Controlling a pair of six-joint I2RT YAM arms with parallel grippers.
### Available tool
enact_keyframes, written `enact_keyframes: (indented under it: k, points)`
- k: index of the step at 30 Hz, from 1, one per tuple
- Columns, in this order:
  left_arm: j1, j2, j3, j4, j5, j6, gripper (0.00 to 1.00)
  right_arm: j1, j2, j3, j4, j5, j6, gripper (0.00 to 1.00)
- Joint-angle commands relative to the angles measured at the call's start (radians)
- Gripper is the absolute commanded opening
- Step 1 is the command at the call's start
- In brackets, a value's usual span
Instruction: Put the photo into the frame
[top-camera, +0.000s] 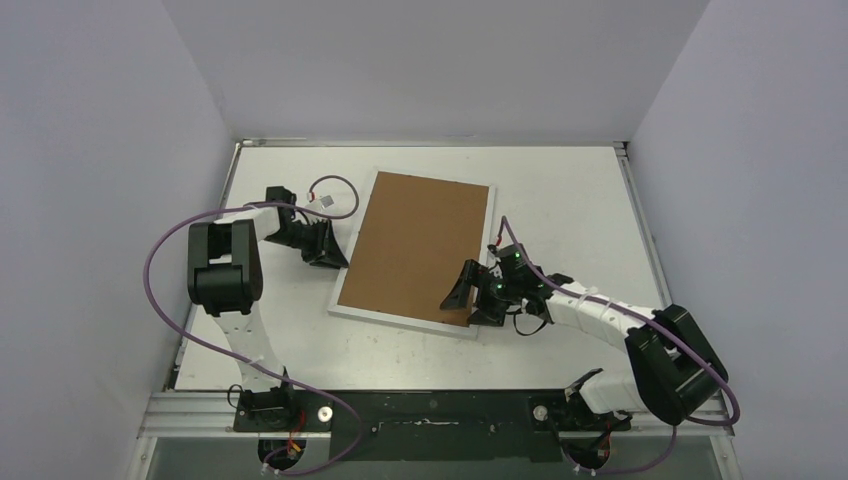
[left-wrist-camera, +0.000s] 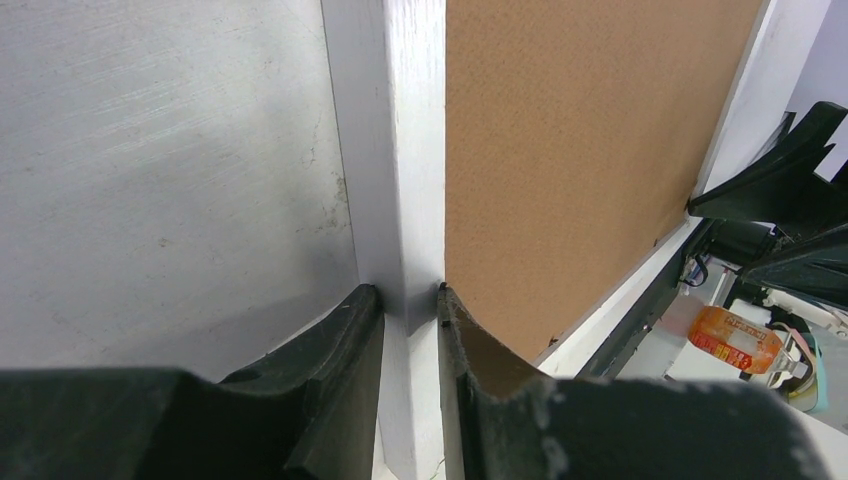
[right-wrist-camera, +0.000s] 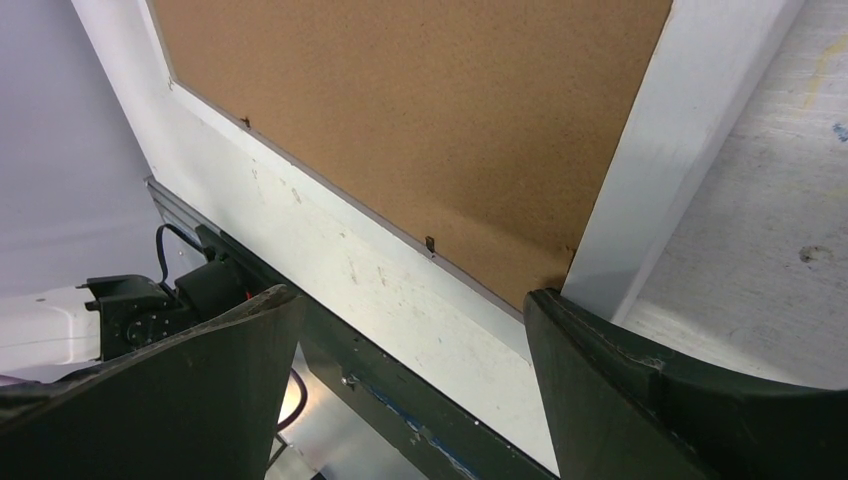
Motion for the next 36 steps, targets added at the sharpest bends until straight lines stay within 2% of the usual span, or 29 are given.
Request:
enact_keyframes:
  k: [1, 16, 23, 27, 32, 36]
  points:
    - [-0.026, 0.031, -0.037, 0.017, -0.021, 0.03, 0.2, 0.028, 0.049, 0.014, 0.003, 0.054, -0.024, 0.84]
    - [-0.026, 0.015, -0.042, 0.016, -0.021, 0.039, 0.19, 0.074, 0.079, 0.137, -0.147, 0.173, -0.098, 0.83]
    - [-0.02, 0.004, -0.028, -0.01, -0.019, 0.053, 0.18, 0.073, 0.067, 0.184, -0.146, 0.142, -0.102, 0.83]
    - [-0.003, -0.009, 0.019, -0.054, -0.013, 0.066, 0.2, -0.017, 0.03, 0.311, -0.174, 0.065, -0.139, 0.86]
    - [0.007, -0.009, 0.107, -0.117, -0.012, 0.087, 0.26, -0.185, 0.034, 0.434, -0.216, -0.019, -0.206, 0.89]
    - [0.008, 0.023, 0.176, -0.127, -0.01, 0.076, 0.38, -0.276, 0.081, 0.47, -0.239, -0.041, -0.249, 0.89]
